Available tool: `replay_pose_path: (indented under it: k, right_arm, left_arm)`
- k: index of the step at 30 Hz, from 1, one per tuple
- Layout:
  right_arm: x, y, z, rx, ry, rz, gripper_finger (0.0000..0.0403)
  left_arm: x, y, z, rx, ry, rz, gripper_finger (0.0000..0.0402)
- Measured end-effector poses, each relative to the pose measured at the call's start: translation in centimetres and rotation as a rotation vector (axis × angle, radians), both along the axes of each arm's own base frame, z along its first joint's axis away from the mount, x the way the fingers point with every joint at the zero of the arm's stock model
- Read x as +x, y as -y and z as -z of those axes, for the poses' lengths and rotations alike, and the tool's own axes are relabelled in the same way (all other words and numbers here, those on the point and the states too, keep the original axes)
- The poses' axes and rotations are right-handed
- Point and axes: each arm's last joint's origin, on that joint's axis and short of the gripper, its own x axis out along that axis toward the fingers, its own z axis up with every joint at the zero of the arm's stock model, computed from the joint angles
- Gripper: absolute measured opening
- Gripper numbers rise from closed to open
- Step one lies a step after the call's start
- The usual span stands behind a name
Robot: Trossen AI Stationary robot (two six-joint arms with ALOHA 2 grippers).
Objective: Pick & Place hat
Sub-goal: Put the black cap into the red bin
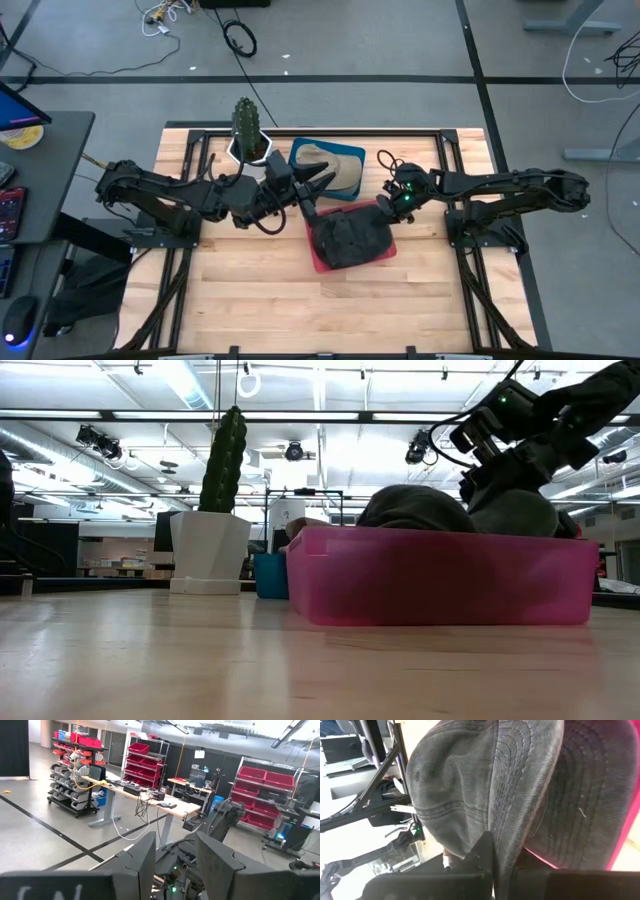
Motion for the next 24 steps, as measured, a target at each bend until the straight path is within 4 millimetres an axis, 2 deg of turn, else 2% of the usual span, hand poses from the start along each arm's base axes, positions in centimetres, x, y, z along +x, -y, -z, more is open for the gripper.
replay_pose_path:
  k: [6,10,13,19,24]
  right_arm:
    - [-0.10,0.05,0.15,-0.051,-0.014,0.006,0.0011]
    - [0.03,0.22,0.12,-0.085,-0.001,0.029,0.0038]
    - [0.04,0.27,0.04,-0.098,0.031,-0.002,0.0078]
    - [-0.30,0.44,-0.48,-0.072,0.064,-0.023,0.0183]
    - [-0.66,0.50,-0.76,-0.119,0.088,-0.058,0.0246]
  left_arm:
    - [0.00,-0.02,0.03,0.007,-0.008,-0.001,0.0138]
    - [0.06,-0.25,0.25,0.007,-0.029,-0.007,0.0138]
    - [0.08,-0.47,0.25,0.006,-0.030,-0.014,0.0138]
    - [0.08,-0.46,0.28,0.011,-0.036,-0.014,0.0138]
    - [0.08,-0.42,0.38,0.008,-0.043,-0.012,0.0138]
